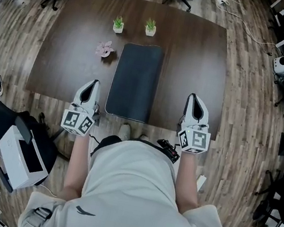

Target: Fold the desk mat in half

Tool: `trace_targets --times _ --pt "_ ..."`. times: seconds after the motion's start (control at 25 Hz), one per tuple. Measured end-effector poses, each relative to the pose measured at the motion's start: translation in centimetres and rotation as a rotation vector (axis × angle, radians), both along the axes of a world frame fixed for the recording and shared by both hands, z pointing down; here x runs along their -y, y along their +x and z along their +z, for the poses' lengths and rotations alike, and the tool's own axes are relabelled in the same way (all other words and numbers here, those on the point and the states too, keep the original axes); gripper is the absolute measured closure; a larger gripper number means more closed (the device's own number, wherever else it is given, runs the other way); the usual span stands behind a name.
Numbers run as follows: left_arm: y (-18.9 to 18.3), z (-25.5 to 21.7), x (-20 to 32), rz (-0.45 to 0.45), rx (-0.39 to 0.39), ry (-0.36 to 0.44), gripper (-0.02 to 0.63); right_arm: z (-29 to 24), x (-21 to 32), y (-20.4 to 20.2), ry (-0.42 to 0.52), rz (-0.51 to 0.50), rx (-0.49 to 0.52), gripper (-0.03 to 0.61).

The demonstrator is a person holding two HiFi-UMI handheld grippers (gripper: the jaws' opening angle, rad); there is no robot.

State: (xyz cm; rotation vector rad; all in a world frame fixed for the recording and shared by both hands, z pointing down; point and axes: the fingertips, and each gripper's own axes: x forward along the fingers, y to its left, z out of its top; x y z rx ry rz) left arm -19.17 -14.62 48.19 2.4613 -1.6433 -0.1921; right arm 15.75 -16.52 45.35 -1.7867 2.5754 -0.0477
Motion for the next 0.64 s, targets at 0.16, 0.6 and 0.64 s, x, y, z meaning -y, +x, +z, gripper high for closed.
trace_targets --times 0.16,0.6,0.64 --pt "0.18 -0.19 0.13 0.004 -0.003 0.004 0.611 0.07 0.04 0.0 -0.007 -0.002 0.002 0.58" --pt "-0.28 0.1 0.36 -0.006 -0.016 0.0 0.611 0.56 0.21 -0.31 -0.023 -0.012 -0.005 0.58" --pt "-0.29 0.06 0.37 -0.006 -0.016 0.0 0.611 0.58 0.21 -0.28 -0.025 -0.011 -0.006 0.58"
